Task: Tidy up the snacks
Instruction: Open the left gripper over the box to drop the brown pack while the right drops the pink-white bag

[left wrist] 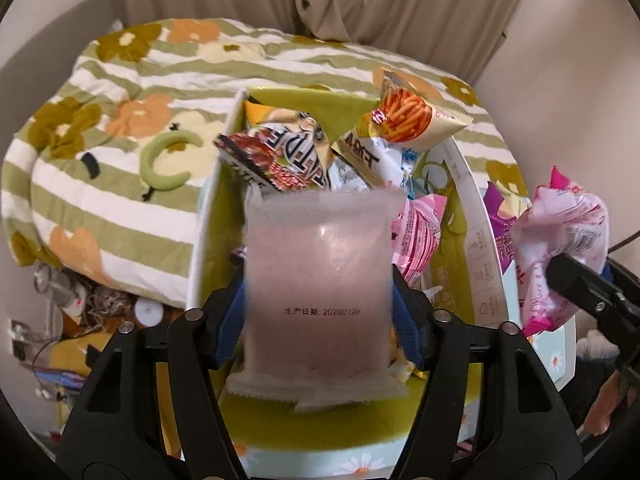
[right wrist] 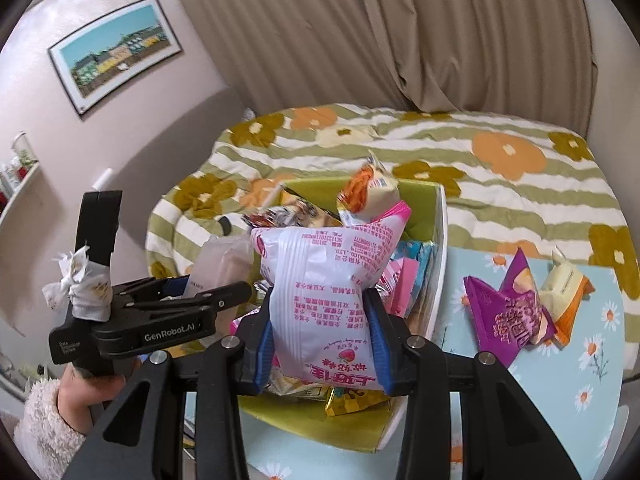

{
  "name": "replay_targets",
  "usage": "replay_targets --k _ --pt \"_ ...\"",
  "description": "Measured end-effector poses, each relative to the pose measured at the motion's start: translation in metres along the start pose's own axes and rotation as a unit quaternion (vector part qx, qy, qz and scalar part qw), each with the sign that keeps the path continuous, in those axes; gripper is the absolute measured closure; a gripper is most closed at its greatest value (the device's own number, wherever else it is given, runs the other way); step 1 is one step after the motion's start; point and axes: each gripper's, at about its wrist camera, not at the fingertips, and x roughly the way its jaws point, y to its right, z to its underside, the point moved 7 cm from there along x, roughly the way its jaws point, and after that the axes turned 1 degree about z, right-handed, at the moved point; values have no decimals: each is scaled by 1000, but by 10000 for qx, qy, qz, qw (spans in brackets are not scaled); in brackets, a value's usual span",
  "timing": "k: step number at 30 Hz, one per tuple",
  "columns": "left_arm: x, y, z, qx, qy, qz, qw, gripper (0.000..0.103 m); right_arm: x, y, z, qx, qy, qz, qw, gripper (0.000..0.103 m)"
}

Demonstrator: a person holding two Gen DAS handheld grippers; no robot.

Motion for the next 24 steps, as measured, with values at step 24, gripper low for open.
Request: replay_targets --k 24 --pt "-43 -9 45 -183 127 -212 9995 7 16 -13 -14 45 -156 -159 9997 65"
